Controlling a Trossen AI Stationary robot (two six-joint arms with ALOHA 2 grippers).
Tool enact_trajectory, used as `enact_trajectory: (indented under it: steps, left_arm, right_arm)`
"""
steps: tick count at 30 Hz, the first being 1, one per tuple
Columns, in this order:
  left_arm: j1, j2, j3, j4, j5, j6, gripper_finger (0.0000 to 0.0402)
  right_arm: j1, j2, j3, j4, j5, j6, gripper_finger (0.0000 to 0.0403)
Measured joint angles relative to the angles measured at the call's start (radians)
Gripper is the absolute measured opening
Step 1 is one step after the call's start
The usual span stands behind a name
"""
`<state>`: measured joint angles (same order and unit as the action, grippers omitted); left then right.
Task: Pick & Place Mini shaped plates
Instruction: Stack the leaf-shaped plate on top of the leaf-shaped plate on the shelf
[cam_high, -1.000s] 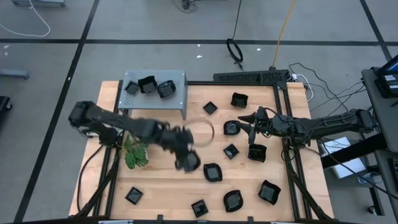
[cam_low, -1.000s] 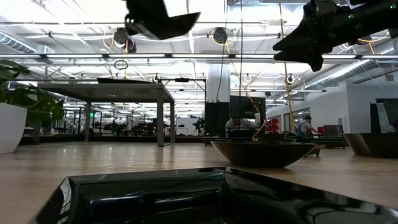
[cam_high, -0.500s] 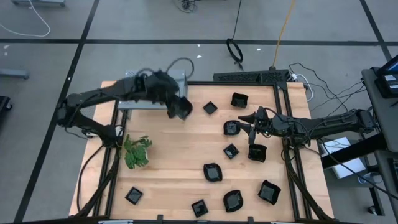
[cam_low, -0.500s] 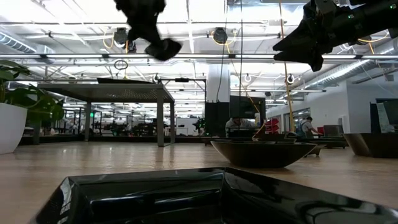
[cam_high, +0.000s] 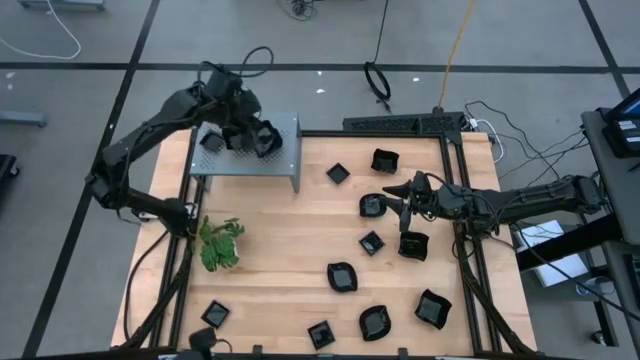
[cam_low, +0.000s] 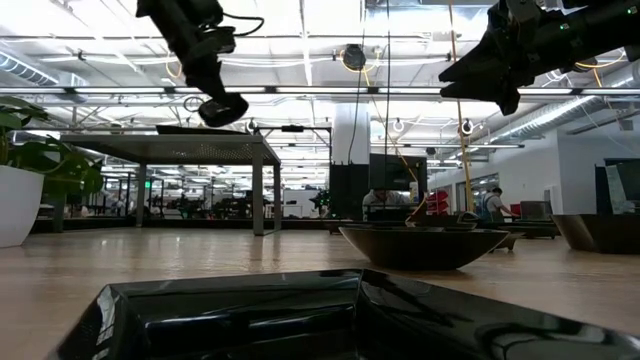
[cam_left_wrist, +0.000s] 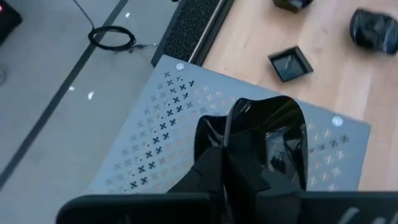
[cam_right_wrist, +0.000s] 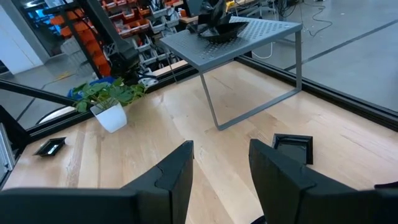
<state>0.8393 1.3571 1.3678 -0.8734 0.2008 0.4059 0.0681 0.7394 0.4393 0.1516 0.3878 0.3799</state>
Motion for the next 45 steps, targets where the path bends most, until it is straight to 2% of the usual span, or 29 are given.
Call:
enact_trajectory:
  steps: [8,11,29,36,45]
  left_arm:
    - [0.05,0.025,0.0,0.002,0.03,0.086,0.0021]
    - [0.048,0.048,0.0,0.001,0.07,0.083,0.0021]
    - [0.035,0.064,0.0,0.077,0.087,0.037,0.0021]
    - [-0.036,0.064,0.0,0.092,0.087,-0.097,0.0022]
    - [-0.202,0.063,0.0,0.169,0.09,-0.099,0.0022]
  right_arm:
    - [0.0,0.0,0.0,0.0,0.0,0.0,0.0144]
    - [0.0,0.0,0.0,0.0,0.0,0.0,0.0144]
    - [0.0,0.0,0.0,0.0,0.0,0.0,0.0144]
    - [0.0,0.0,0.0,0.0,0.0,0.0,0.0144]
    - [0.0,0.0,0.0,0.0,0.0,0.0,0.0144]
